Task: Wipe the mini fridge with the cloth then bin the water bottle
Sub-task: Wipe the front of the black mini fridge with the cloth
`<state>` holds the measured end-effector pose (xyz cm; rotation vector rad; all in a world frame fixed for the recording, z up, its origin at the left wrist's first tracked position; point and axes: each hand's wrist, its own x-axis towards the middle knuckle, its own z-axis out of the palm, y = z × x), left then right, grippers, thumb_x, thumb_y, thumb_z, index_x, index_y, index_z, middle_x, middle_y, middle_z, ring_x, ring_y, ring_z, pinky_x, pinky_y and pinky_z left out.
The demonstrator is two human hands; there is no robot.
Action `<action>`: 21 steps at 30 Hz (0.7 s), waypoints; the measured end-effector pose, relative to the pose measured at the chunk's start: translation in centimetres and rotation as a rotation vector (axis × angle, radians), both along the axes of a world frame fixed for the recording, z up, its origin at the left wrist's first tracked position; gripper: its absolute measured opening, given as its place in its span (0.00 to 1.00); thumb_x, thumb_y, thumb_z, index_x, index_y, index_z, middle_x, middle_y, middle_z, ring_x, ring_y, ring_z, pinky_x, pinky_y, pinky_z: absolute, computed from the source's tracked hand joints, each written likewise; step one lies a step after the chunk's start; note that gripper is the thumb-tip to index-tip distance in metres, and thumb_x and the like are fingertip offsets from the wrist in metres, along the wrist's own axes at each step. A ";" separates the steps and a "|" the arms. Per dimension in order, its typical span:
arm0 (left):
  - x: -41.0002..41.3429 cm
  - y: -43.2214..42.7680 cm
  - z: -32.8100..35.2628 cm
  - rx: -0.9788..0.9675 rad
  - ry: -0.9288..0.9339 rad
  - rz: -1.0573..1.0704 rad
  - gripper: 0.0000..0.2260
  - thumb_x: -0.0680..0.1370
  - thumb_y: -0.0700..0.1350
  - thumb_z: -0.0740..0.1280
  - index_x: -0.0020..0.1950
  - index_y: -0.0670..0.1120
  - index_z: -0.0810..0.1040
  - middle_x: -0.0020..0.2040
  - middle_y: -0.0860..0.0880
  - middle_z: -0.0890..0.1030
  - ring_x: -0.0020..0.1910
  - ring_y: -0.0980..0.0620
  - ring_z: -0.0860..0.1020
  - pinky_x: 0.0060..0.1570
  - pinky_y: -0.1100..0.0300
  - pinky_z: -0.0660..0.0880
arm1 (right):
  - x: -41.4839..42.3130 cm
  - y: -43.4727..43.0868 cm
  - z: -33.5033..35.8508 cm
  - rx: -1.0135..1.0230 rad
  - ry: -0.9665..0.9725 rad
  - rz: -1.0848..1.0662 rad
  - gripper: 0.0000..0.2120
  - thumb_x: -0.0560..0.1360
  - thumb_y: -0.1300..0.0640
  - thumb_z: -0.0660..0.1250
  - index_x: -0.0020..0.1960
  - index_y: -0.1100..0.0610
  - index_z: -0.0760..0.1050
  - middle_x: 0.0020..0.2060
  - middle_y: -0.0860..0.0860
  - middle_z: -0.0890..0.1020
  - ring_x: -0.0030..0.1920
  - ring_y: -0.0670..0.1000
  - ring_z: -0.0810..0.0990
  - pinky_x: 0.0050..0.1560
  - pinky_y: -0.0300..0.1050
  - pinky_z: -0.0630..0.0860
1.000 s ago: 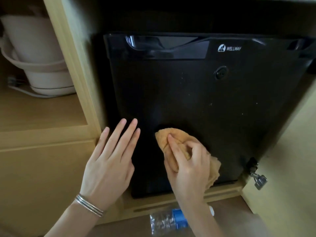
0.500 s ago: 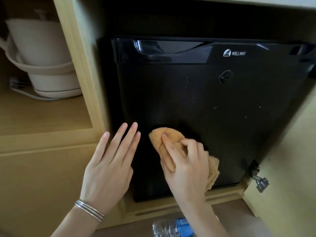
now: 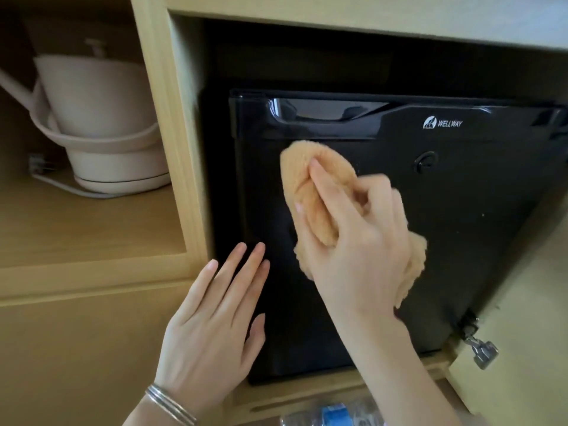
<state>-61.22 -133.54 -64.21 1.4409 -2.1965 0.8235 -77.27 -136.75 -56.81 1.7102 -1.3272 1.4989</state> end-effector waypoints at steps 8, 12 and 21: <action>-0.1 0.0 0.2 0.005 0.010 -0.024 0.25 0.77 0.50 0.56 0.72 0.41 0.69 0.75 0.44 0.64 0.75 0.47 0.60 0.75 0.50 0.52 | -0.1 0.3 -1.9 0.079 0.158 -0.009 0.18 0.73 0.52 0.68 0.63 0.46 0.75 0.46 0.54 0.77 0.43 0.53 0.71 0.39 0.48 0.71; 0.0 0.7 1.9 -0.129 0.103 -0.013 0.24 0.75 0.46 0.59 0.71 0.41 0.70 0.74 0.43 0.66 0.76 0.45 0.60 0.74 0.46 0.55 | 1.4 0.2 1.1 0.008 0.114 -0.006 0.18 0.74 0.52 0.67 0.63 0.45 0.74 0.47 0.54 0.76 0.44 0.52 0.70 0.41 0.45 0.70; 0.4 -0.9 4.6 -0.185 0.182 0.024 0.26 0.76 0.46 0.62 0.74 0.40 0.66 0.76 0.42 0.63 0.77 0.44 0.54 0.75 0.45 0.52 | -0.1 0.5 -3.1 0.143 0.118 -0.023 0.20 0.72 0.52 0.68 0.63 0.45 0.74 0.45 0.53 0.76 0.43 0.52 0.70 0.38 0.49 0.72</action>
